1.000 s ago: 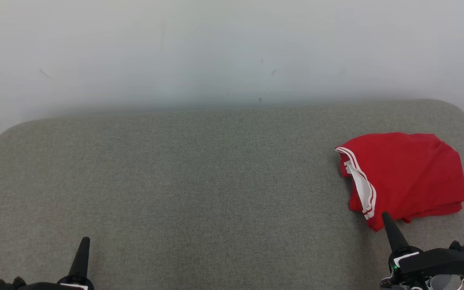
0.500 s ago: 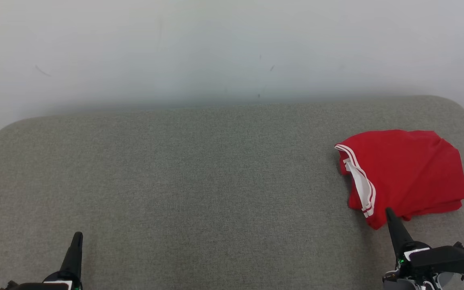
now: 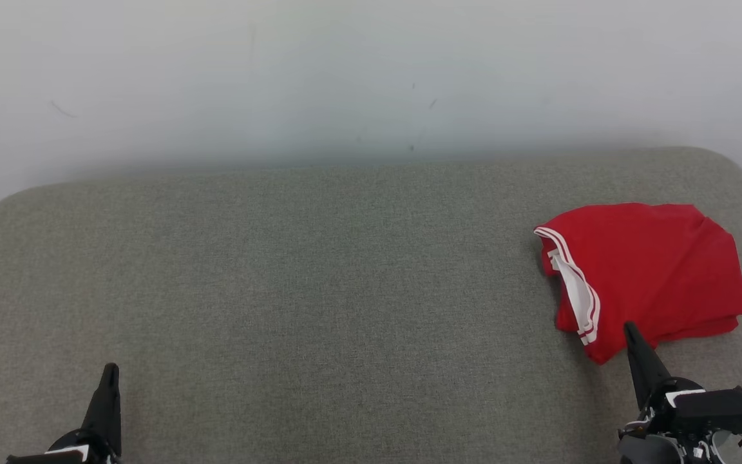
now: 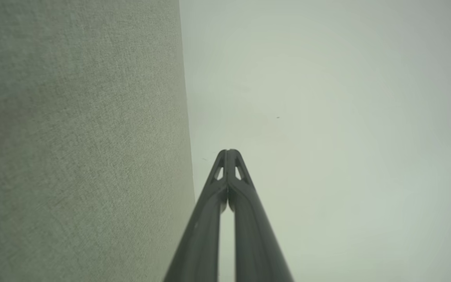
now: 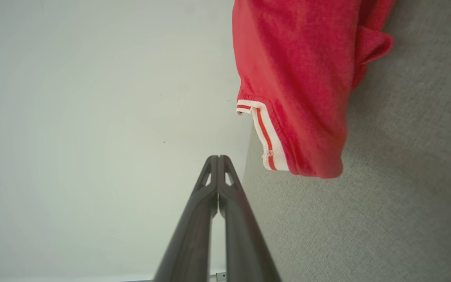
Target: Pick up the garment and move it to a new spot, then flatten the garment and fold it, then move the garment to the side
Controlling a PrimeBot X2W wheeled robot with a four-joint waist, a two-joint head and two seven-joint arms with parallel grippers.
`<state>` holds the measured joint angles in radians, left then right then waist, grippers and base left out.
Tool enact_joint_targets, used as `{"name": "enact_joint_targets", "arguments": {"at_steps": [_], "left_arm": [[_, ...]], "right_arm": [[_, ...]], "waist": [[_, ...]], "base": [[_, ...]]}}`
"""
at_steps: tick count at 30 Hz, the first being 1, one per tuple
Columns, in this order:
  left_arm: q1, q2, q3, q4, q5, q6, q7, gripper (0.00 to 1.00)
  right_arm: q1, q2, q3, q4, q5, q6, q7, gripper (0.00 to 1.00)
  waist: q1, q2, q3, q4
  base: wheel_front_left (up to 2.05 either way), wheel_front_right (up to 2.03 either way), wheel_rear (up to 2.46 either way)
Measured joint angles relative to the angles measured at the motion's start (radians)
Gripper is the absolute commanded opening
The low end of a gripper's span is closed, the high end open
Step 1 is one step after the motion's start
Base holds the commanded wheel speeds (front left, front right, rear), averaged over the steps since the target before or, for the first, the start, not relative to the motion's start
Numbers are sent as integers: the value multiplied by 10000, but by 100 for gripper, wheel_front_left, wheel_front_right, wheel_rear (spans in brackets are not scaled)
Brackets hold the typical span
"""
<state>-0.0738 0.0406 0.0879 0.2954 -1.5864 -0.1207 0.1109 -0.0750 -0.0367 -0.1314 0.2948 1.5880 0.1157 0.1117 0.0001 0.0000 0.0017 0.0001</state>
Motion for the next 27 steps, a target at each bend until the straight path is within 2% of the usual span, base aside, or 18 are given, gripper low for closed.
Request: {"name": "enact_joint_targets", "arguments": {"at_steps": [27], "left_arm": [[-136, -29, 17, 29, -75, -29, 0, 0]], "right_arm": [[-12, -4, -8, 8, 136, 2, 27, 0]], "waist": [[0, 0, 1, -1]], "base": [[0, 0, 0]]}}
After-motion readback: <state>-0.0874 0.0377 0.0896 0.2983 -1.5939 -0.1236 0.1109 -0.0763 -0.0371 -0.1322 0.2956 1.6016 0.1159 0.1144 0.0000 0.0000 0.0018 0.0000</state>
